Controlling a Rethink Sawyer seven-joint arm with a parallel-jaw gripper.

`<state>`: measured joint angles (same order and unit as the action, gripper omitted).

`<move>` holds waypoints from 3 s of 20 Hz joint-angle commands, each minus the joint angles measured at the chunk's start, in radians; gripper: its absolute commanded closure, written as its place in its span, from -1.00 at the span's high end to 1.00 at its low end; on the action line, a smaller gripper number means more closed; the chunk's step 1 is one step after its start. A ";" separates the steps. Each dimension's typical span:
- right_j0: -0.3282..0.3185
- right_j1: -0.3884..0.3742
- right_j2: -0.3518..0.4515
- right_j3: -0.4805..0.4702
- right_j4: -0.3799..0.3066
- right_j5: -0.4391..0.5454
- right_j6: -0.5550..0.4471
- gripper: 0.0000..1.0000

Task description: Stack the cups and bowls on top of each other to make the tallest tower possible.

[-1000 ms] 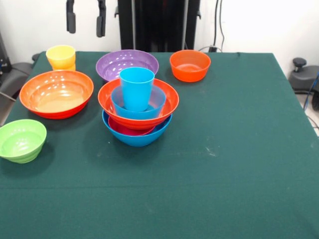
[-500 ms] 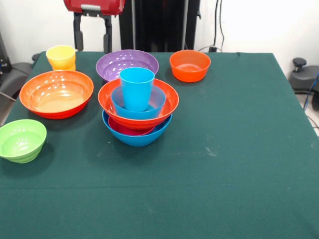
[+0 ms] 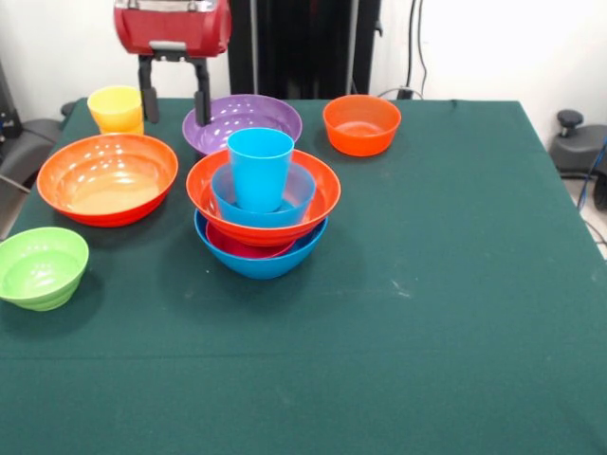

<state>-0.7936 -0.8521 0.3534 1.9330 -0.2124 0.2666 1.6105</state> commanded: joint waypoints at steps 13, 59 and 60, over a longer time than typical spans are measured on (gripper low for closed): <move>-0.055 0.023 0.137 -0.034 -0.187 0.094 -0.118 1.00; -0.343 0.215 0.413 -0.336 -0.369 0.428 -0.387 1.00; -0.327 0.210 0.405 -0.360 -0.354 0.471 -0.370 1.00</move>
<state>-1.1734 -0.7417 0.7064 1.7295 -0.4811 0.5687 1.5674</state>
